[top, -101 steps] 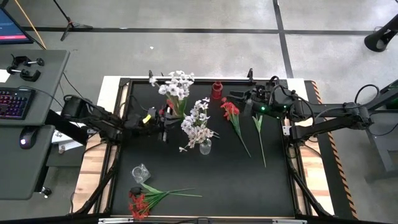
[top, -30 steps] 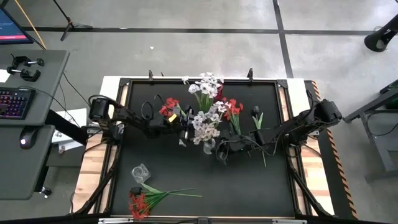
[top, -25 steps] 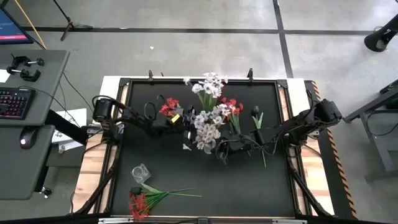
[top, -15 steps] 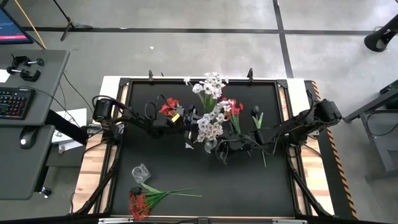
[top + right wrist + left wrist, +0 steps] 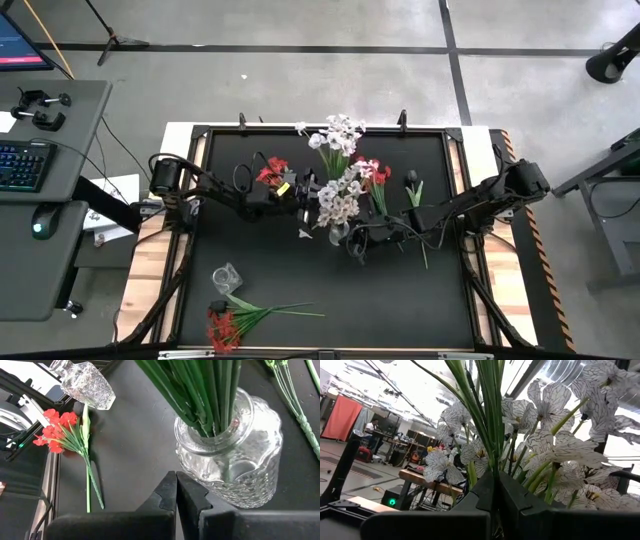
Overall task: Sort flowers into vase by color
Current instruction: Put the white flowers into the right transparent vase
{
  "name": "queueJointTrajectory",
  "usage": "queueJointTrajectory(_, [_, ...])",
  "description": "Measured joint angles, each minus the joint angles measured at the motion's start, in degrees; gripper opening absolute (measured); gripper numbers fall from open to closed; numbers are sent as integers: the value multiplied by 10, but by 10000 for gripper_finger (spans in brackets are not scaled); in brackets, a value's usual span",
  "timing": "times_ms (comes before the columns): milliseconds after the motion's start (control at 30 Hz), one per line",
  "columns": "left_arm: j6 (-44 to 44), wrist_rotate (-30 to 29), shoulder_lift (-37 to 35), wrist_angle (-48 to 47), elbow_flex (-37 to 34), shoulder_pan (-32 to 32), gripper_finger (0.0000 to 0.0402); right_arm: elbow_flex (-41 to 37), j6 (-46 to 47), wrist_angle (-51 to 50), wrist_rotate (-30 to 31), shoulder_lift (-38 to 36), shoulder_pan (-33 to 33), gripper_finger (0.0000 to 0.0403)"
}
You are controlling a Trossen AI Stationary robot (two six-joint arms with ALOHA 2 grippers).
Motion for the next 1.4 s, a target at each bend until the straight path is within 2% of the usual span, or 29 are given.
queueJointTrajectory(500, [21, 11, 0, -25, 0, 0, 0, 0, -2, 4, -16, 0, -17, 0])
queueJointTrajectory(733, [21, 4, 0, -5, 2, 3, 0, 0, -12, 16, -29, 0, -23, 0])
queueJointTrajectory(1067, [0, -1, 68, 1, 47, 1, 0, 0, -12, 21, -31, 0, -22, 0])
queueJointTrajectory(1400, [20, 11, 55, 1, 27, 7, 0, 0, -12, 26, -28, 0, -22, 0])
